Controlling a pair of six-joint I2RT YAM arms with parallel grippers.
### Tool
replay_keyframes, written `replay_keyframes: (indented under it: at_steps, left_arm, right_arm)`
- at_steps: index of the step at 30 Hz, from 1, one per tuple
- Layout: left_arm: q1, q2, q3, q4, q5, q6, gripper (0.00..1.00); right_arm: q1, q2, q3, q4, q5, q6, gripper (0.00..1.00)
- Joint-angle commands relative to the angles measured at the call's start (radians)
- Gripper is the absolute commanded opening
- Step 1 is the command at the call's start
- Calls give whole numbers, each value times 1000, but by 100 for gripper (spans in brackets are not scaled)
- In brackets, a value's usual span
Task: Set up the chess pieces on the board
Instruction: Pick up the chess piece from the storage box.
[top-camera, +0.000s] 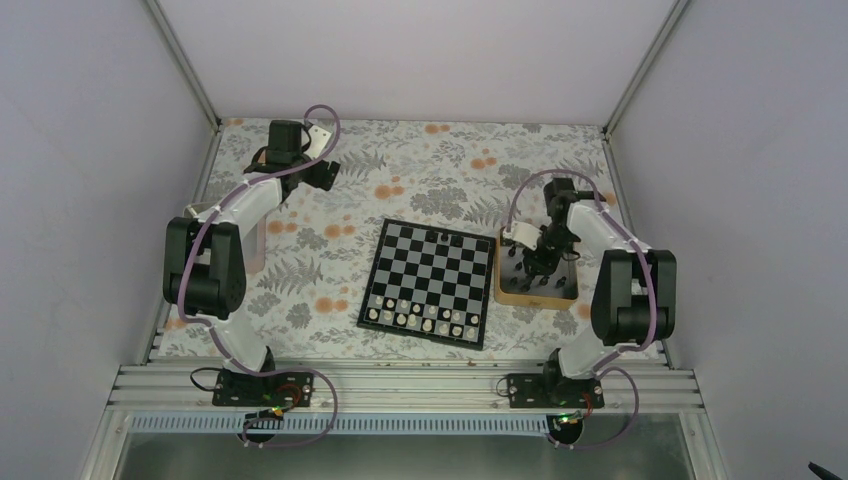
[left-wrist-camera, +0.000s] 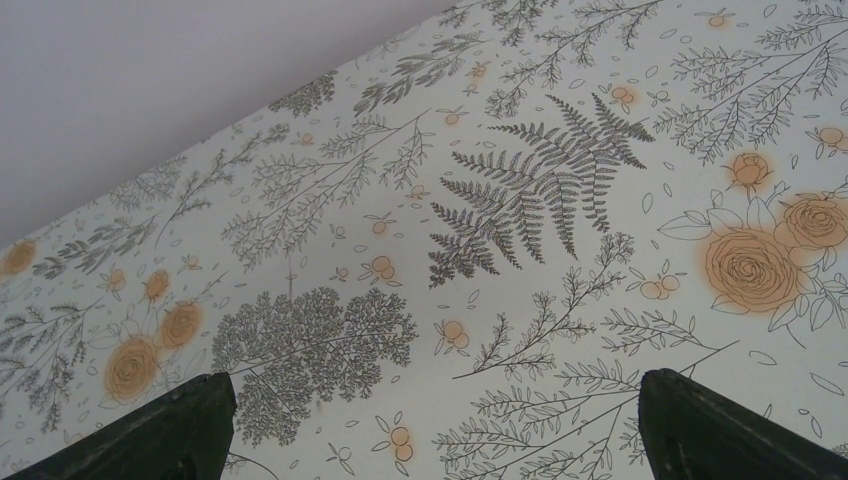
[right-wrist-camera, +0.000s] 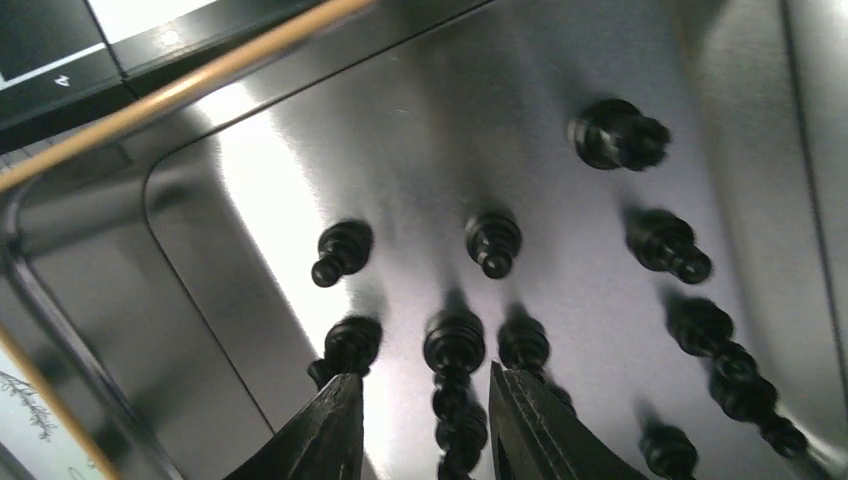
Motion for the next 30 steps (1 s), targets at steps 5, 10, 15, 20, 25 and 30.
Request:
replay_keyframes:
  at_steps: [5,10,15,20,25,30]
  left_arm:
    - [-2,13,33,-2,9,0,100]
    - [-2,11,30,-2,8,1,100]
    - [-2,15,35,-3,13,1,100]
    - [-2,18,37,-4,16,1,100]
    - [-2,17,36,-5,15,1,100]
    - [-2,18,36,-5,14,2,100]
  right_arm:
    - [-39,-38,-21,33,33,-7,35]
    - [-46,-30,-25,36,36,-8,32]
    - [-51,-20,-38,43,35,-8,30]
    - [-53,-5,-44,49,30,-6,28]
    - [-53,14,-40,57,25,-8,26]
    - [-53,38,-42,70,28,-6,26]
